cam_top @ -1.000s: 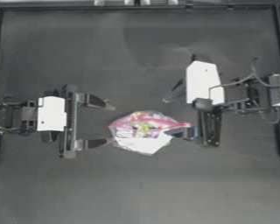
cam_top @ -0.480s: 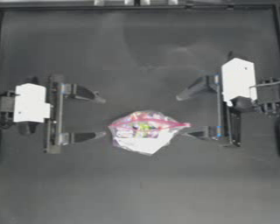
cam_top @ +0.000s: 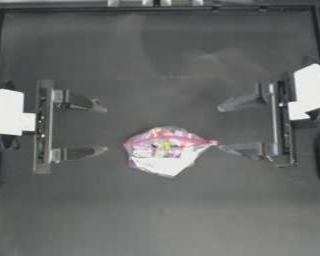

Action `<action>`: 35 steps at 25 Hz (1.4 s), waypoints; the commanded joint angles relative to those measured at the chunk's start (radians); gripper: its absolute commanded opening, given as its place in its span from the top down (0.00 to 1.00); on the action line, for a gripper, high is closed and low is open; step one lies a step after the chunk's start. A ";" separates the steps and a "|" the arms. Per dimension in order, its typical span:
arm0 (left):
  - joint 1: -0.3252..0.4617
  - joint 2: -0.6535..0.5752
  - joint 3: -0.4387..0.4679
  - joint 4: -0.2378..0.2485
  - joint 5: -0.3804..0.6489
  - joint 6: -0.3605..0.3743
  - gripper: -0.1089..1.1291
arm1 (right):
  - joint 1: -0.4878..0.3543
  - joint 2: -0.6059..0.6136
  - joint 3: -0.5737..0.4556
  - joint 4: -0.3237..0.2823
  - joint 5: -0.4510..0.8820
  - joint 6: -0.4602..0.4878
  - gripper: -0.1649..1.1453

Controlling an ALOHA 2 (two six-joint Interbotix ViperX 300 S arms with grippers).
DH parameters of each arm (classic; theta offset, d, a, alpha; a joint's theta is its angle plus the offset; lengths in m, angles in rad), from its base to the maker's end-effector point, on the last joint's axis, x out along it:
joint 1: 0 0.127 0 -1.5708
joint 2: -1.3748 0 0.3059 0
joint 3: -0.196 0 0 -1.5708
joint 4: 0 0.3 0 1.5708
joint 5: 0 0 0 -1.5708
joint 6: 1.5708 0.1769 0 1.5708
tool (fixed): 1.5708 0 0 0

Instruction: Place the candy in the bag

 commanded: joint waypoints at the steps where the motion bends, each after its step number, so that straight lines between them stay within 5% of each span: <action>1: -0.006 -0.035 -0.003 -0.005 -0.003 -0.002 0.11 | -0.002 -0.023 -0.002 -0.003 -0.009 0.000 0.10; 35: -0.015 -0.275 0.129 -0.011 0.020 -0.002 0.11 | -0.018 -0.172 0.150 -0.017 -0.118 -0.006 0.10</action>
